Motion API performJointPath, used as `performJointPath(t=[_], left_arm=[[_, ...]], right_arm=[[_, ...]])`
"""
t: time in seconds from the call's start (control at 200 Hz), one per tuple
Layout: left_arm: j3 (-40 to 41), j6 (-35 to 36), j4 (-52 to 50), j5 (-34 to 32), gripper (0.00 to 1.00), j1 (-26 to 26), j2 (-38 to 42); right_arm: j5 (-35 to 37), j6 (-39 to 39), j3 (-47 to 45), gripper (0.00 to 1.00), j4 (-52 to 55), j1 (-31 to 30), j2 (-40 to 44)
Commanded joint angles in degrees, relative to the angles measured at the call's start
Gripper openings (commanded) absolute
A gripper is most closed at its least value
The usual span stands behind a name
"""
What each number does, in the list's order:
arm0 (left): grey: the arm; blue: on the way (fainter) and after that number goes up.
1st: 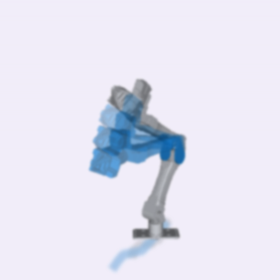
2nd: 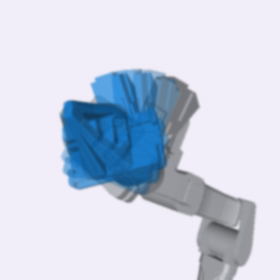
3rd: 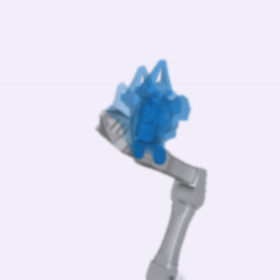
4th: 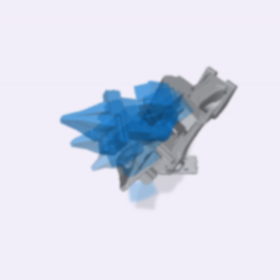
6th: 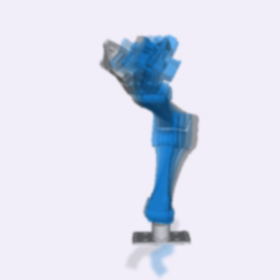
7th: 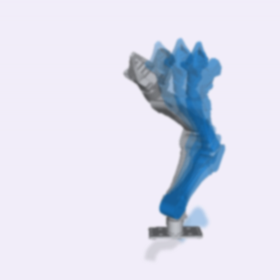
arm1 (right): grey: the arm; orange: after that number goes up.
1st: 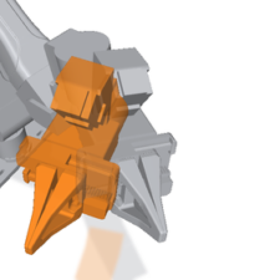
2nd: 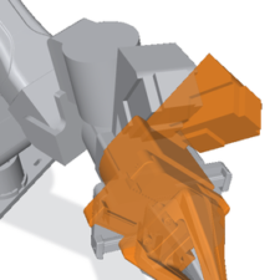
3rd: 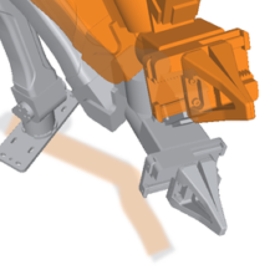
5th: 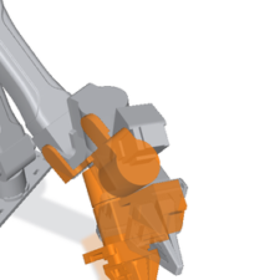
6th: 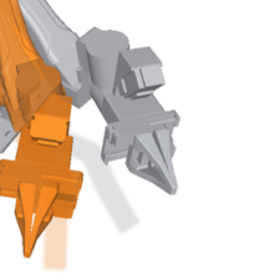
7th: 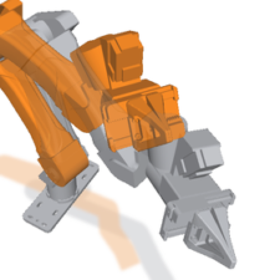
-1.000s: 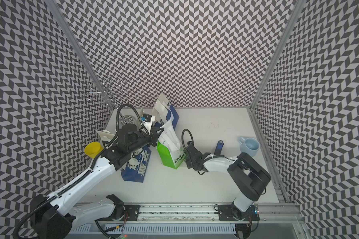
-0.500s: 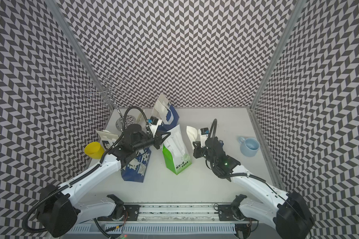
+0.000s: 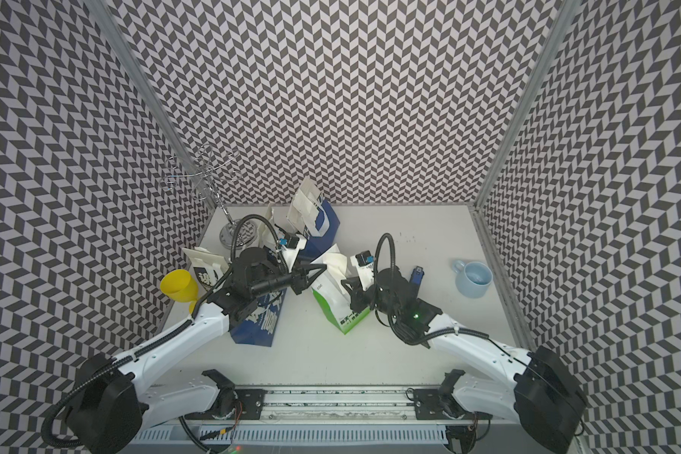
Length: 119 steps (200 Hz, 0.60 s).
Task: Staple the receipts to the bags
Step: Pick up the receipt from the center of the board.
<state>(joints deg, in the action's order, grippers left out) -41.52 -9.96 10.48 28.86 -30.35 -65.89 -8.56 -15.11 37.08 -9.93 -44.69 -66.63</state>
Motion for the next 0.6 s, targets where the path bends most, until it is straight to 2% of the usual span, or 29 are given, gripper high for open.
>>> performJointPath(t=[0.0,0.185,0.406,0.591], left_arm=[[0.39,0.18,1.48,3.18,0.41,0.08,2.30],[-0.57,0.66,-0.99,4.25,0.47,0.02,2.11],[-1.76,1.10,-1.91,3.61,0.44,0.02,0.72],[-2.78,2.48,-4.40,2.19,0.42,0.06,0.15]], right_arm=[[1.26,2.48,0.80,0.01,-3.97,-1.15,-0.76],[4.17,5.80,1.72,0.01,-3.53,-3.50,-1.37],[6.36,8.66,1.97,0.01,-3.53,-4.86,-0.59],[11.39,10.72,2.31,0.01,-1.73,-5.14,0.84]])
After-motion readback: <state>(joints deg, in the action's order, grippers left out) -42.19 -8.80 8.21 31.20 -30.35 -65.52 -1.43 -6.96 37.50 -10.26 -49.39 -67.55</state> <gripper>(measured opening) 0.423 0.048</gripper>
